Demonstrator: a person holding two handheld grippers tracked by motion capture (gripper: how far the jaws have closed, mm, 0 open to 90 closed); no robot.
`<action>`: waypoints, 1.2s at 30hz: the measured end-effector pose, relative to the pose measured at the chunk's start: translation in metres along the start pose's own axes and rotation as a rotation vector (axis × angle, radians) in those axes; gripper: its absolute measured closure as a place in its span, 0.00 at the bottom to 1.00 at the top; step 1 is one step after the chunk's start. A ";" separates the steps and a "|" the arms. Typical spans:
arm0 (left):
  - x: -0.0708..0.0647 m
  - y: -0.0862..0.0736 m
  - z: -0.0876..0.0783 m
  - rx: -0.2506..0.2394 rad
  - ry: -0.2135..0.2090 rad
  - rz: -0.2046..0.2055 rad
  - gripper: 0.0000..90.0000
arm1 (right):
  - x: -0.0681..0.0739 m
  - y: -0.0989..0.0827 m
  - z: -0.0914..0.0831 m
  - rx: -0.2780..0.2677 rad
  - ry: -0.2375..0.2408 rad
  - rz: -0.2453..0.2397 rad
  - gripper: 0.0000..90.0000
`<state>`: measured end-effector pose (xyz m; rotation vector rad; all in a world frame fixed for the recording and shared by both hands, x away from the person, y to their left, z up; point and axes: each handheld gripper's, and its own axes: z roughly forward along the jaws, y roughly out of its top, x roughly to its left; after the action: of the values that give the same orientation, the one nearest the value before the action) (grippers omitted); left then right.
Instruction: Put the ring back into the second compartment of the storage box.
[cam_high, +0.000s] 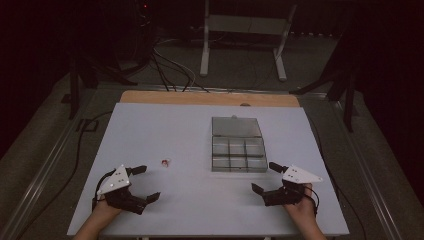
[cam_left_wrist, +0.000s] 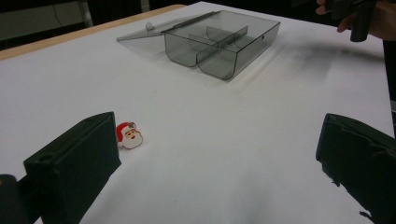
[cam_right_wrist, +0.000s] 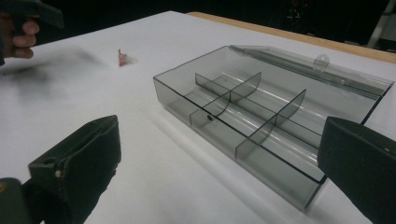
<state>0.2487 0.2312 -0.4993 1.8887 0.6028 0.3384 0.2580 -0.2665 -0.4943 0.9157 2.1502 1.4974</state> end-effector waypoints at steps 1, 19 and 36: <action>0.000 0.000 0.000 0.000 0.002 -0.001 0.01 | 0.000 0.000 0.000 -0.003 0.000 0.002 0.00; -0.003 0.000 0.003 0.035 -0.029 0.004 0.01 | 0.001 0.002 -0.002 -0.018 -0.008 0.000 0.00; -0.003 0.017 0.002 0.036 0.031 -0.061 0.01 | 0.005 0.005 -0.004 -0.041 -0.020 -0.013 0.00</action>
<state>0.2520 0.2227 -0.4839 1.8979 0.6903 0.3192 0.2533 -0.2651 -0.4882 0.8974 2.0994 1.5145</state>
